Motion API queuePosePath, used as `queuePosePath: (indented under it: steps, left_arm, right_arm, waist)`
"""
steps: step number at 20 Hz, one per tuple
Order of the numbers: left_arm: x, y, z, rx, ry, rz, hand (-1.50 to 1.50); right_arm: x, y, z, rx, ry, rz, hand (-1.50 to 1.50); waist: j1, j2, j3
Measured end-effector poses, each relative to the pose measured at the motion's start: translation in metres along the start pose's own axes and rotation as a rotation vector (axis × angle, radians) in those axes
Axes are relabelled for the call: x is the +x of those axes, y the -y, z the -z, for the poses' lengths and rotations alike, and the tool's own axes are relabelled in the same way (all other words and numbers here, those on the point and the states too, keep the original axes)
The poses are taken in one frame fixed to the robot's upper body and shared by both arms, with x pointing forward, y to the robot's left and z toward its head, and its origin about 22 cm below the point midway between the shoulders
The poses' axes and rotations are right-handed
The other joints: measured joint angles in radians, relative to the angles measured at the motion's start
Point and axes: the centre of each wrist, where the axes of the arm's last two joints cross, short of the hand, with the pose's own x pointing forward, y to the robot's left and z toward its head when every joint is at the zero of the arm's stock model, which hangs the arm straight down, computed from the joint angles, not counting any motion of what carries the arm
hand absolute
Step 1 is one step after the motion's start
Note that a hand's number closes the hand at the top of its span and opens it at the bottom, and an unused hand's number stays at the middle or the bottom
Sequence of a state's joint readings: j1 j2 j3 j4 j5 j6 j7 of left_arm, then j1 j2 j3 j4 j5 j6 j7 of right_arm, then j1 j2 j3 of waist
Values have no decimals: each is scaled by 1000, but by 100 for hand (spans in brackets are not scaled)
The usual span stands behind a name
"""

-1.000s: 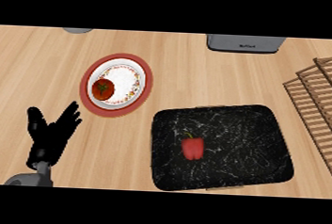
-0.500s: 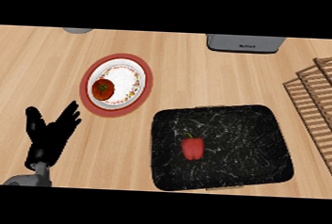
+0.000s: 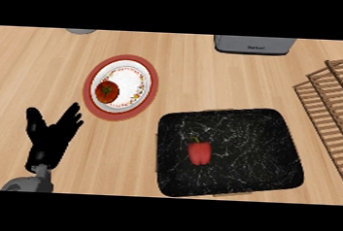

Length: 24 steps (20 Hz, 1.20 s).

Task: Pick the croissant from the tray and place it in the tiered shelf

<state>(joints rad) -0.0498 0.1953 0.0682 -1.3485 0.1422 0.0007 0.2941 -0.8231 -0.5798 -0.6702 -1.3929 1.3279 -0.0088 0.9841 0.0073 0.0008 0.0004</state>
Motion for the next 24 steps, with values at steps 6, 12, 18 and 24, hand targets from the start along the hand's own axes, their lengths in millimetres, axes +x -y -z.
queuePosePath:
  steps: [6,12,18,24]
  left_arm:
    - [1,-5,2,-3,-2,-4,0]
    - [-4,-2,0,2,-5,-1,0]
    - [-1,-6,-6,13,-3,-2,0]
    - [-8,-7,-9,19,-5,-4,0]
  right_arm:
    - [4,16,-1,-35,-27,226,-150]
    - [4,43,3,-142,-53,406,-150]
    - [-15,77,8,-343,-86,429,-150]
    - [-49,128,-1,-504,-141,519,-150]
  waist:
    - [-1,0,0]
    - [-4,-2,0]
    - [-11,-4,-1]
    - [-23,-8,-1]
